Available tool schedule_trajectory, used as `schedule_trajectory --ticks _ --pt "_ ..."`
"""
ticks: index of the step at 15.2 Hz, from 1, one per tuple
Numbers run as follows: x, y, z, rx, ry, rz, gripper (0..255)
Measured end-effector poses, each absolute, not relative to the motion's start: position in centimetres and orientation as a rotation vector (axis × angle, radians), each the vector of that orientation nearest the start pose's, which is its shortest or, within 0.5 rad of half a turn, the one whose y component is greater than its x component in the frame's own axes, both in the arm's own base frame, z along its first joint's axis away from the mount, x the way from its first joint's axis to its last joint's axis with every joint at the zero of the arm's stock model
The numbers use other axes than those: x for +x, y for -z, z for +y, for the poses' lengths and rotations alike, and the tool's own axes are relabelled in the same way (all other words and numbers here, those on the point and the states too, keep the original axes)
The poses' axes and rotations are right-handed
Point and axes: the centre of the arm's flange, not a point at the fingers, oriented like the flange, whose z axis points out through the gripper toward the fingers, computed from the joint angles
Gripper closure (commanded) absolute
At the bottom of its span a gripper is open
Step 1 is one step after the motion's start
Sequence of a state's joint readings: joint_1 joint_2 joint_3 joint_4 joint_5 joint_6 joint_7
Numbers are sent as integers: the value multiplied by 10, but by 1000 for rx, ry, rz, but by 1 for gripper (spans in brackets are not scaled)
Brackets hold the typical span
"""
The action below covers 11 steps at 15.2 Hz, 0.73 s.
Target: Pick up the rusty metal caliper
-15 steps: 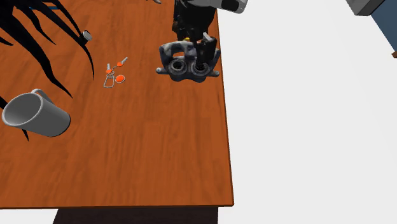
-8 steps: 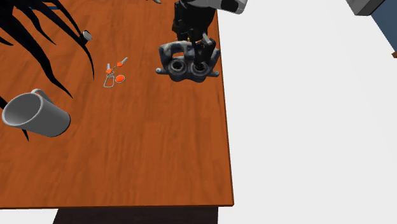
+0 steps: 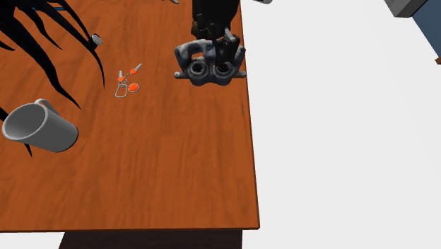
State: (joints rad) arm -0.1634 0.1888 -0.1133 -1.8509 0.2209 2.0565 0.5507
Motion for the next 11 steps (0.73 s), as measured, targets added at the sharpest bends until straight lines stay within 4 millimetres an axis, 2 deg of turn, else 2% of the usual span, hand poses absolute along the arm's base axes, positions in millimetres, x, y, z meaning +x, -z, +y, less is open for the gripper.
schedule_trajectory --ticks 11 --pt "591 -480 -154 -2653 -8 1325 255"
